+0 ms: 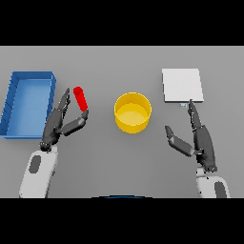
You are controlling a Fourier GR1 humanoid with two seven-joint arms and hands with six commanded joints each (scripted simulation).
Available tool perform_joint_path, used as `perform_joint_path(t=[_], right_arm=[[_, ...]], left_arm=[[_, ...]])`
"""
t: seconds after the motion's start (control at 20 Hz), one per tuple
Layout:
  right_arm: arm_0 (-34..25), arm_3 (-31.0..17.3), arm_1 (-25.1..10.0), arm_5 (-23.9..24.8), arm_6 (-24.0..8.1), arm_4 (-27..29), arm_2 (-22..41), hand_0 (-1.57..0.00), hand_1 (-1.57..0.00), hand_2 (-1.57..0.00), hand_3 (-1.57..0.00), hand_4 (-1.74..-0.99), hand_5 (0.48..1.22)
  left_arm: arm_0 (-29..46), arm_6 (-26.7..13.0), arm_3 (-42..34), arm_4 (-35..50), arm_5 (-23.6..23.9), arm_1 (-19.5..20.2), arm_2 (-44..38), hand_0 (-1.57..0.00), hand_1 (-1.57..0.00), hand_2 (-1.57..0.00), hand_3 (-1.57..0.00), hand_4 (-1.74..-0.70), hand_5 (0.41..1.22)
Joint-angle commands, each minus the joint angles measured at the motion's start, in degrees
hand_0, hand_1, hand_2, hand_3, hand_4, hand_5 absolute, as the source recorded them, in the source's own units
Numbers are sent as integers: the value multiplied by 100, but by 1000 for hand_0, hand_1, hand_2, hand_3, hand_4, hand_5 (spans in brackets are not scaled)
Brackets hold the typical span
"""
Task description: Pick up the red beaker and tilt it to pour out 1 green nut into yellow bowl. Pick up the yellow bowl and place it on the metallic measuring scale.
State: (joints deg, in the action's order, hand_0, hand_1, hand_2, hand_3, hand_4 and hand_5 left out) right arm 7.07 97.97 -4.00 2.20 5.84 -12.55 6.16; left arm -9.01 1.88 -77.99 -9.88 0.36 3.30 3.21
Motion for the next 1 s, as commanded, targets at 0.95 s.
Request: perform_joint_path(t=[0.95], right_arm=[[-55,-44,-67,47,-112,-12,-88,1,1,1,1,-1264,640]], left_arm=[[-1864,623,2385,51,61,-15,-555,1,1,1,1,-1329,695]])
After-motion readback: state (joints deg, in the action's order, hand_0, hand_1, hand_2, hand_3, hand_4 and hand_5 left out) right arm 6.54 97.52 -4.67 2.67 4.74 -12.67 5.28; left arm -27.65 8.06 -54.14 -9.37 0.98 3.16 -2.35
